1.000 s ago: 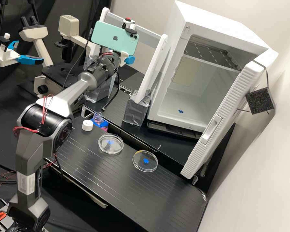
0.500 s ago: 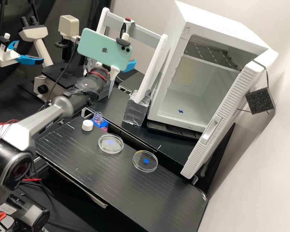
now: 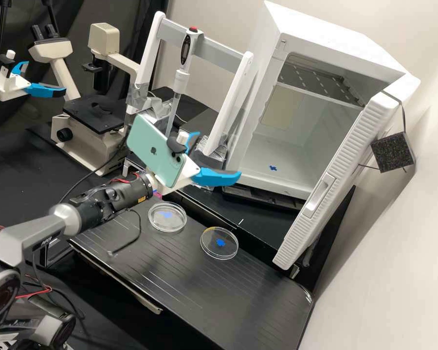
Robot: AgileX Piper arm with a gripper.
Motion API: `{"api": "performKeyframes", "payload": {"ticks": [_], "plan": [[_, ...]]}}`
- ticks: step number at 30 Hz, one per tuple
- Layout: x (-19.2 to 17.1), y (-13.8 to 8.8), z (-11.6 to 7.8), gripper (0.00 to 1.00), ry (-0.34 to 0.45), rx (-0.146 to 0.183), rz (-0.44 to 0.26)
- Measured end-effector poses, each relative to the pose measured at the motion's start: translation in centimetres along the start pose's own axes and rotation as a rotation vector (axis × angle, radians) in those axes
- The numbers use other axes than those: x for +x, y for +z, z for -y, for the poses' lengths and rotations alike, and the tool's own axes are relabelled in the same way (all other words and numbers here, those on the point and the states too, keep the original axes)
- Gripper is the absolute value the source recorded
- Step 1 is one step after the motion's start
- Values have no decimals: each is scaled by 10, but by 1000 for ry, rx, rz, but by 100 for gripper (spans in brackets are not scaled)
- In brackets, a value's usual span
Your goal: Use the pipette
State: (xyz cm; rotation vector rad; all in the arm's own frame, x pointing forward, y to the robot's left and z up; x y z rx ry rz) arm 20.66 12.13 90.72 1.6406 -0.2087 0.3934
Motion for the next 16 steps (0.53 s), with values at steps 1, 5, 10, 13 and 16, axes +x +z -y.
{"api": "performKeyframes", "payload": {"ticks": [1,5,10,13,16], "plan": [[-2,-1,0,100,6,34,-54],[-11,-1,2,100,24,93,-175],[-18,7,7,100,-2,134,-167],[-19,9,9,100,-9,138,-160],[-19,11,11,100,-16,134,-153]]}}
